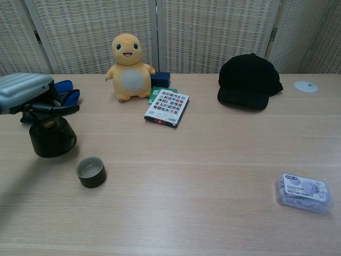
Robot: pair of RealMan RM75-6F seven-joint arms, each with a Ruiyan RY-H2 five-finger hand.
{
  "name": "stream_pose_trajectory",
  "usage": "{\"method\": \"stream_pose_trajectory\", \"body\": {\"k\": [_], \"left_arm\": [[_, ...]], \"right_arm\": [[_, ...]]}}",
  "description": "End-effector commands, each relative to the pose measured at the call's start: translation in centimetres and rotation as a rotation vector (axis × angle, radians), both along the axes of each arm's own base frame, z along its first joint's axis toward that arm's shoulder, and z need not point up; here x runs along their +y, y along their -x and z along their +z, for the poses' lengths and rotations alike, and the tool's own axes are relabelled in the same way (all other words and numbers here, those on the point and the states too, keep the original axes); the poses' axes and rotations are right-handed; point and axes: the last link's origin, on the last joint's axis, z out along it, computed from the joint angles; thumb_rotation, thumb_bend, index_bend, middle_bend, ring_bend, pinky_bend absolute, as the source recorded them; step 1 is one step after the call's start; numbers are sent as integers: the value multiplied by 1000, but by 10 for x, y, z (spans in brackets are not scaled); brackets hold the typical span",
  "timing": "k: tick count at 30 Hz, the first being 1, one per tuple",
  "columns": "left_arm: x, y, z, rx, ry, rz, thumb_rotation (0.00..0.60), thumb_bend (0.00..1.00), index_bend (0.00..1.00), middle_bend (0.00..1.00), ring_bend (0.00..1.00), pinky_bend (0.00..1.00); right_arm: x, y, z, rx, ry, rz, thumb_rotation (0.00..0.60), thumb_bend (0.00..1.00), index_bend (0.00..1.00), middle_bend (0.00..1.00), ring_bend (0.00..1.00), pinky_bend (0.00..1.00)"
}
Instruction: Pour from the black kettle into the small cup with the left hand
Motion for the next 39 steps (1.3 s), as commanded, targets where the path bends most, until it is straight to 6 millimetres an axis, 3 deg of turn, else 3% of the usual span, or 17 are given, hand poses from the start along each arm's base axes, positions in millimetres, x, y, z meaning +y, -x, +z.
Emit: {"method": "stream_pose_trajectory", "body": {"k": [1, 17, 31, 39], "left_arm": [[0, 3, -1, -4, -2, 9, 92, 156, 990, 1000, 944, 163], [0, 16, -6, -4, 12, 55, 108, 156, 916, 990, 872, 135], [-3, 18, -8, 9, 35, 83, 120, 155, 810, 873, 766, 134], [-4, 13, -4, -14, 29, 67, 122, 154, 657, 736, 629, 134]], "right_arm": [[0, 0, 0, 0, 1, 0, 600, 170, 381, 384, 314, 357], [-1, -1, 0, 2, -1, -1, 600, 169, 381, 384, 315, 358], [0, 0, 0, 1, 1, -2, 600, 170, 381, 384, 314, 357], [0, -1, 0, 0, 1, 0, 600, 170, 381, 384, 315, 357]]}}
